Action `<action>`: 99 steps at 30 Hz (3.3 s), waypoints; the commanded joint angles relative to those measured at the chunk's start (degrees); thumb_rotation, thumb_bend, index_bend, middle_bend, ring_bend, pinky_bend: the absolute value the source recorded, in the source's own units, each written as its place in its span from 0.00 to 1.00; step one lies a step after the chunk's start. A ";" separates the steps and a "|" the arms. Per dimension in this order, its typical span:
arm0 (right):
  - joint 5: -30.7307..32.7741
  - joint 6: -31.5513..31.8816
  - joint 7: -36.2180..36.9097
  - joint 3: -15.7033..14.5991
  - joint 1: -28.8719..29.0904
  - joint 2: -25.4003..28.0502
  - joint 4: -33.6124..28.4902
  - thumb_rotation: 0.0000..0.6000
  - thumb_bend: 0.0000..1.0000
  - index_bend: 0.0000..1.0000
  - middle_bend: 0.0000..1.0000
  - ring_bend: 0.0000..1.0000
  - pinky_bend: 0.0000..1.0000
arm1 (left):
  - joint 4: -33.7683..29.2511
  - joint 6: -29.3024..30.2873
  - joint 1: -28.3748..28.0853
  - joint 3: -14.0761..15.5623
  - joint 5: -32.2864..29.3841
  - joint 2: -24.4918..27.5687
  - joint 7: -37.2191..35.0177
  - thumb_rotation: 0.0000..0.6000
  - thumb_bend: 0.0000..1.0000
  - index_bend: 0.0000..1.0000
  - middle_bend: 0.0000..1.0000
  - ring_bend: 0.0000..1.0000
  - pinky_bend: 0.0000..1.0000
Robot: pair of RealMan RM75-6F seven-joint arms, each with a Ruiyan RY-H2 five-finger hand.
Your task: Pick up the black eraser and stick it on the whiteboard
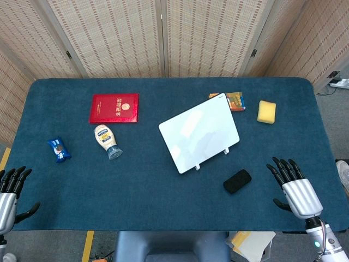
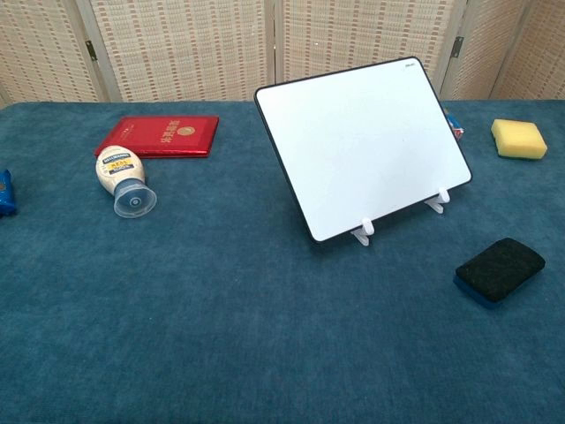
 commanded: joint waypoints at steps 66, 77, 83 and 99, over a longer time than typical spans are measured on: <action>18.31 -26.89 -26.02 3.66 19.82 -14.88 8.44 1.00 0.18 0.40 0.00 0.00 0.00 | -0.31 1.49 0.86 -0.29 0.05 1.55 -4.83 1.00 0.22 0.13 0.13 0.10 0.01; 15.66 -20.27 -20.94 5.19 19.26 -17.12 11.50 1.00 0.18 0.58 0.07 0.03 0.07 | -0.14 1.34 0.79 -0.28 0.16 1.51 -5.04 1.00 0.22 0.10 0.13 0.10 0.01; 13.03 -13.34 -15.15 8.78 19.61 -21.82 15.90 1.00 0.18 0.60 0.09 0.04 0.09 | -0.32 1.22 0.75 -0.25 0.19 1.46 -4.80 1.00 0.22 0.10 0.13 0.10 0.01; 11.15 -3.87 -18.08 18.00 28.97 -42.45 39.54 1.00 0.18 0.60 0.08 0.03 0.09 | -0.01 0.63 0.65 0.10 0.52 1.92 -6.03 1.00 0.22 0.10 0.13 0.10 0.01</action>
